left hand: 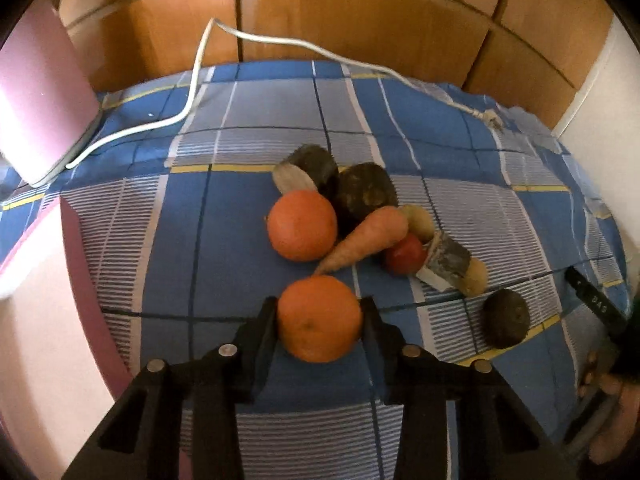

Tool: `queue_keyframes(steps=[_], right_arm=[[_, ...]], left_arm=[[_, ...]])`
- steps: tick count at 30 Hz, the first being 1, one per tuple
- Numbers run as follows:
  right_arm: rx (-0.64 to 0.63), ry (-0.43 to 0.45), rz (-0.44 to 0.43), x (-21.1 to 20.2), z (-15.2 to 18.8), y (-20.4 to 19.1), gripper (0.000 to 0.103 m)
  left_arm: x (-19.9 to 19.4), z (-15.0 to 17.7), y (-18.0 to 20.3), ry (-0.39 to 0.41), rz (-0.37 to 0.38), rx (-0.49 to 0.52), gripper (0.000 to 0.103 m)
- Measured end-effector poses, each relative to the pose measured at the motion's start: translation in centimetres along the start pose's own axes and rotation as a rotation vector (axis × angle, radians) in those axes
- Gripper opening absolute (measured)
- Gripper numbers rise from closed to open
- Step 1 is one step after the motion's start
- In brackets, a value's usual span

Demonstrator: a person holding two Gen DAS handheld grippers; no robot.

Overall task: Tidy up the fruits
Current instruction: 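Carry the orange with the left gripper into the tray and release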

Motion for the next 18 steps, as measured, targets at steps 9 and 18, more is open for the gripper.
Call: queue_keyframes(steps=[9, 18], right_arm=[[-0.001, 0.001, 0.000, 0.0, 0.0, 0.0, 0.103], [0.002, 0.002, -0.004, 0.0, 0.0, 0.0, 0.103]], left_arm=[[-6.4, 2.2, -2.7, 0.149, 0.054, -0.062, 0.040], [-8.3, 4.6, -16.2, 0.179, -0.084, -0.350, 0.040]])
Point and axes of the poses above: each gripper's, at about its wrist camera, not at the fingertips, and x roughly the way its jaws point, y to its right, z to its underside, the point moved 5 cm from there along x, roughly the way its jaws point, and after that the axes turned 12 degrees about -y, right-handed, at the moved point
